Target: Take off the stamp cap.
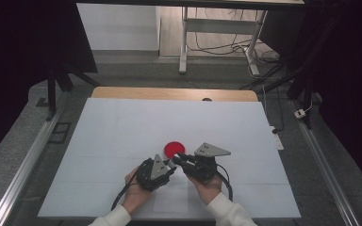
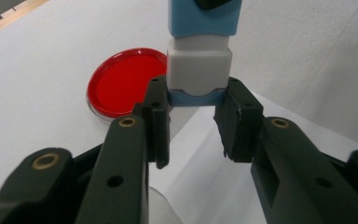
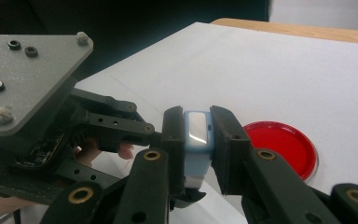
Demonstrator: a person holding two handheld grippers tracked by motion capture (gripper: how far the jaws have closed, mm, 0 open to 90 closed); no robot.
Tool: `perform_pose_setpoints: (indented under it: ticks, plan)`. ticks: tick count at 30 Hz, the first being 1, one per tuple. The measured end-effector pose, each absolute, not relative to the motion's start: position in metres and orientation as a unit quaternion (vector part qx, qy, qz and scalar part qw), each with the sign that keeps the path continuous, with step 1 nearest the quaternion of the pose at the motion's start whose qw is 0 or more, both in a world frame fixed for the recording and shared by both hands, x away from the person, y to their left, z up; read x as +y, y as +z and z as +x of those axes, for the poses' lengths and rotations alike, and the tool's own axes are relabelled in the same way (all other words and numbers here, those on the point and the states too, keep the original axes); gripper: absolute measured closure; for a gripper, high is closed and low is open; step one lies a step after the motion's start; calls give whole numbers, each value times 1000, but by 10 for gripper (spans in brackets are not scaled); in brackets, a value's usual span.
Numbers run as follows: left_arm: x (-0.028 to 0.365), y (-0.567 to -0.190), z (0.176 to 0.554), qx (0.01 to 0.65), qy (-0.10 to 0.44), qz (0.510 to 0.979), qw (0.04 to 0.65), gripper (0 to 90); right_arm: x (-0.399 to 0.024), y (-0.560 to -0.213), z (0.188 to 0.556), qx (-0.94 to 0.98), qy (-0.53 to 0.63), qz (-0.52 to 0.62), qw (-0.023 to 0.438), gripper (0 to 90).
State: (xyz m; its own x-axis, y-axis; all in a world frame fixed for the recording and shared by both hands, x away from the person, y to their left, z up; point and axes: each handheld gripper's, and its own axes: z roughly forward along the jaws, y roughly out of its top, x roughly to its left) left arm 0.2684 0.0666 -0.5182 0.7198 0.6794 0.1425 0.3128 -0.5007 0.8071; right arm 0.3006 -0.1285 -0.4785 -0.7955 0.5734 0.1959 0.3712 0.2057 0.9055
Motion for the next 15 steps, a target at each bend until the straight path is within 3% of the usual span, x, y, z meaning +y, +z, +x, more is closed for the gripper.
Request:
perform_pose_setpoints:
  ticks: [9, 15]
  plan:
    - [69, -519, 270, 318, 191, 825, 427, 656, -128, -478, 298, 768, 552, 309, 98, 756]
    - [67, -519, 269, 303, 208, 833, 413, 658, -128, -476, 300, 775, 546, 303, 94, 756]
